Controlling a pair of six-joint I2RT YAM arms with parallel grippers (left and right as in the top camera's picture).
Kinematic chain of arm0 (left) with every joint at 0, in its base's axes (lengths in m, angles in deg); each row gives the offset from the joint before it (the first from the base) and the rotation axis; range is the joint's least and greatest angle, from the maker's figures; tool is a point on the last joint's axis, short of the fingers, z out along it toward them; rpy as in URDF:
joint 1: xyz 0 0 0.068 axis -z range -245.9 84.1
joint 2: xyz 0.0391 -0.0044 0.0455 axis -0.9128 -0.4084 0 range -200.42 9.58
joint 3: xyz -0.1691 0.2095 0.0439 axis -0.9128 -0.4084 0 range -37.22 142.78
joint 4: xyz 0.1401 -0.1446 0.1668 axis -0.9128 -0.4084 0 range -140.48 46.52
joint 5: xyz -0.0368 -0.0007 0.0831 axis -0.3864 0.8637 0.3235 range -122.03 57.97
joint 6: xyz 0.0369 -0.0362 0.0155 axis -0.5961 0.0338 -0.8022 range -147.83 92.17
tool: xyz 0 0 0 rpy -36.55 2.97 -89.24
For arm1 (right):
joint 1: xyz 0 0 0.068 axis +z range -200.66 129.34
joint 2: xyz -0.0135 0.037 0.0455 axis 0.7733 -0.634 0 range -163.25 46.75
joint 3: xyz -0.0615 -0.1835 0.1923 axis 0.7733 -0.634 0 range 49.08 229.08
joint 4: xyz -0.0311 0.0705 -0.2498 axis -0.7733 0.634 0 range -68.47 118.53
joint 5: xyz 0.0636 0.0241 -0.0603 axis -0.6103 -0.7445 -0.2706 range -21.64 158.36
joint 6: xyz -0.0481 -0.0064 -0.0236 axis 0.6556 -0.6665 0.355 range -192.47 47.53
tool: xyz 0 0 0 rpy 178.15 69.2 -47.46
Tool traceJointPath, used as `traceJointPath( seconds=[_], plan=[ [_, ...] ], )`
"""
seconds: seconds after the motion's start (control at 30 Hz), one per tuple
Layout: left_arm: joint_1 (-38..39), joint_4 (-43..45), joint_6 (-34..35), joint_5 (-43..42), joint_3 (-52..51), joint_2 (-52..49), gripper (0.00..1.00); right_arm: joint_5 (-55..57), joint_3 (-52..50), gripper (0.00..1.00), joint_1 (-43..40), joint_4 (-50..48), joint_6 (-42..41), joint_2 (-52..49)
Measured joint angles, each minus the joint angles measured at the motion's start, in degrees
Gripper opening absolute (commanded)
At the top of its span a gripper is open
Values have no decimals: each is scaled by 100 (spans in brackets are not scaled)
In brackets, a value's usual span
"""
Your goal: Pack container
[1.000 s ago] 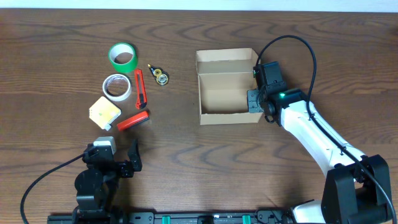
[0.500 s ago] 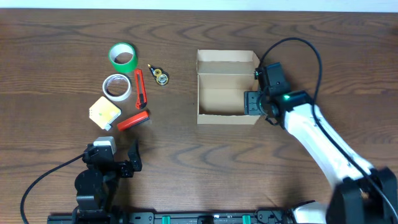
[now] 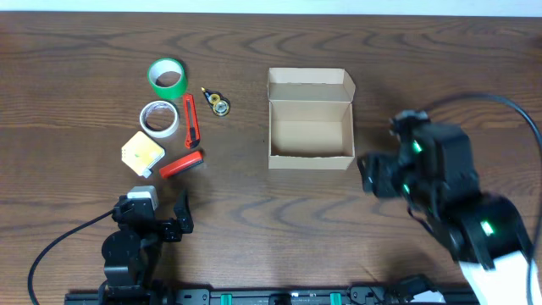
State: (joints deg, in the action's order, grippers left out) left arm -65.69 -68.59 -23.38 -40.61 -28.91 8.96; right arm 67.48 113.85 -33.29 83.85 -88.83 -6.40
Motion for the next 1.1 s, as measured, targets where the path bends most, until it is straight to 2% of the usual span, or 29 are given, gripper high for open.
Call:
traceJointPath(
  seconds=[0.2,0.3,0.33,0.4,0.63,1.1],
  plan=[
    [0,0,0,0,0,0,95,-26,-7,76,0,1058,-9,979],
    [0,-2,0,0,0,0,95,-24,-52,80,0,1414,-2,1349],
    [0,0,0,0,0,0,95,-24,-85,83,0,1532,-9,1484],
    [0,0,0,0,0,0,95,-24,-155,99,0,1703,-28,1725],
    [0,0,0,0,0,0,95,-70,-195,99,0,2055,-15,2223],
    [0,-2,0,0,0,0,95,-79,-201,99,0,2140,-17,2243]
  ],
)
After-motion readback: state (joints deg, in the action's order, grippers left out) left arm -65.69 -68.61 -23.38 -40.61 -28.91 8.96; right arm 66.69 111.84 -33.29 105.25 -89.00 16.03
